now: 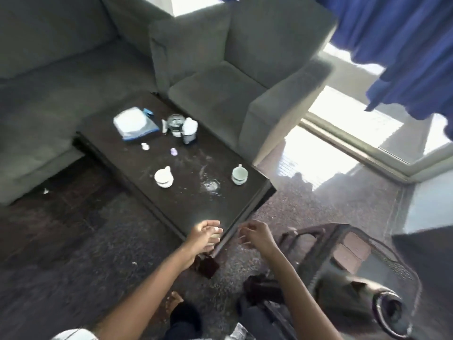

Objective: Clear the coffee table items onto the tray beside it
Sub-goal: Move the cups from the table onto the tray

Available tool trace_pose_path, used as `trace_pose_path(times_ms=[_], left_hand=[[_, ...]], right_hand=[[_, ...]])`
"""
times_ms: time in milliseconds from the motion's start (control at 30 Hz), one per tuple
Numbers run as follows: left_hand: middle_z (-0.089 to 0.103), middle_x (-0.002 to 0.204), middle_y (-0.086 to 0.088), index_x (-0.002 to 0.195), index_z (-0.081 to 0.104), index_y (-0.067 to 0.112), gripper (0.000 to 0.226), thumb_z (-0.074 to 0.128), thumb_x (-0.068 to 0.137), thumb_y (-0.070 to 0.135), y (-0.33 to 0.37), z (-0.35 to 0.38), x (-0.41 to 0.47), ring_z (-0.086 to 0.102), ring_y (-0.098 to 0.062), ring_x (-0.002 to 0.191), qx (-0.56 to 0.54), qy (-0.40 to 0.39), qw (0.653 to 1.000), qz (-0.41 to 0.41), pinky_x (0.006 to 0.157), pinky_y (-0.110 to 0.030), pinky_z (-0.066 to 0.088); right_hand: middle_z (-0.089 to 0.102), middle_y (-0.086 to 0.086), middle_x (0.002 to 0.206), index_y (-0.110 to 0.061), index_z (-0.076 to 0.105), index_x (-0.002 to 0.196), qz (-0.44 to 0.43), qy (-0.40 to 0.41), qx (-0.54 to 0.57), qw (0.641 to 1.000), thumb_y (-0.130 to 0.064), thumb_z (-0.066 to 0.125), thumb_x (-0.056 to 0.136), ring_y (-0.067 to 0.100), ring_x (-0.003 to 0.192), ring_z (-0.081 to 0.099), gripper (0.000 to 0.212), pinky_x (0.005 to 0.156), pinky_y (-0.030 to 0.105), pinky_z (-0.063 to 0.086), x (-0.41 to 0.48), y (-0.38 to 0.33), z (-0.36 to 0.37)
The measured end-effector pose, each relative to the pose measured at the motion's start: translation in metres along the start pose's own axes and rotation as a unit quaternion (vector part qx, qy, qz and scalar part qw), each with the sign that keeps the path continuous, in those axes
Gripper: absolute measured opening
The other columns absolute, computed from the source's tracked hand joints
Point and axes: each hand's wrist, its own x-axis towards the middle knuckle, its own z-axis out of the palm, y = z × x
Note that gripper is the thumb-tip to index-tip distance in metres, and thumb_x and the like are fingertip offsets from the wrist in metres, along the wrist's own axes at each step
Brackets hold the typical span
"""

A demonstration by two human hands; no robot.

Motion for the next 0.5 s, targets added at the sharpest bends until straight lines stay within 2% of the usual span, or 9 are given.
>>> trace_pose_path(times_ms=[100, 200, 300, 500], left_hand=[[0.065, 0.089, 0.008, 0.106, 0.056, 0.020, 0.017, 0.045, 0.096, 0.012, -0.006, -0.062, -0.008, 0.059, -0.010, 0.074, -0.039, 0.033, 0.999, 0.008, 0.064, -0.022, 0.042], [0.065, 0.091, 0.009, 0.105, 0.057, 0.022, 0.018, 0.043, 0.097, 0.014, -0.008, -0.113, -0.014, 0.060, -0.009, 0.078, -0.072, 0.065, 0.995, 0.020, 0.068, -0.022, 0.044], [0.065, 0.095, 0.006, 0.104, 0.057, 0.022, 0.018, 0.043, 0.097, 0.014, -0.006, -0.151, -0.012, 0.061, -0.010, 0.081, -0.100, 0.089, 0.991, 0.026, 0.070, -0.024, 0.046], [0.066, 0.096, 0.005, 0.103, 0.058, 0.023, 0.017, 0.044, 0.096, 0.014, 0.012, -0.198, 0.008, 0.062, -0.015, 0.088, -0.115, 0.097, 0.988, 0.033, 0.074, -0.026, 0.046]], right_hand=[[0.059, -0.005, 0.049, -0.011, 0.058, 0.075, 0.002, -0.061, -0.036, 0.997, 0.001, 0.051, 0.087, 0.000, 0.035, 0.052, 0.018, 0.043, 0.016, 0.037, 0.000, -0.015, 0.056], [0.059, -0.008, 0.041, -0.012, 0.058, 0.072, 0.005, -0.099, -0.070, 0.993, -0.001, 0.052, 0.088, 0.001, 0.035, 0.053, 0.021, 0.044, 0.017, 0.039, 0.009, -0.030, 0.099], [0.059, -0.006, 0.042, -0.012, 0.057, 0.070, 0.008, -0.116, -0.094, 0.989, 0.003, 0.048, 0.086, 0.004, 0.035, 0.054, 0.024, 0.038, 0.014, 0.037, 0.021, -0.046, 0.129], [0.058, 0.003, 0.057, -0.013, 0.058, 0.071, 0.020, -0.117, -0.090, 0.989, 0.001, 0.047, 0.087, 0.006, 0.037, 0.055, 0.024, 0.038, 0.014, 0.040, 0.062, -0.075, 0.176]])
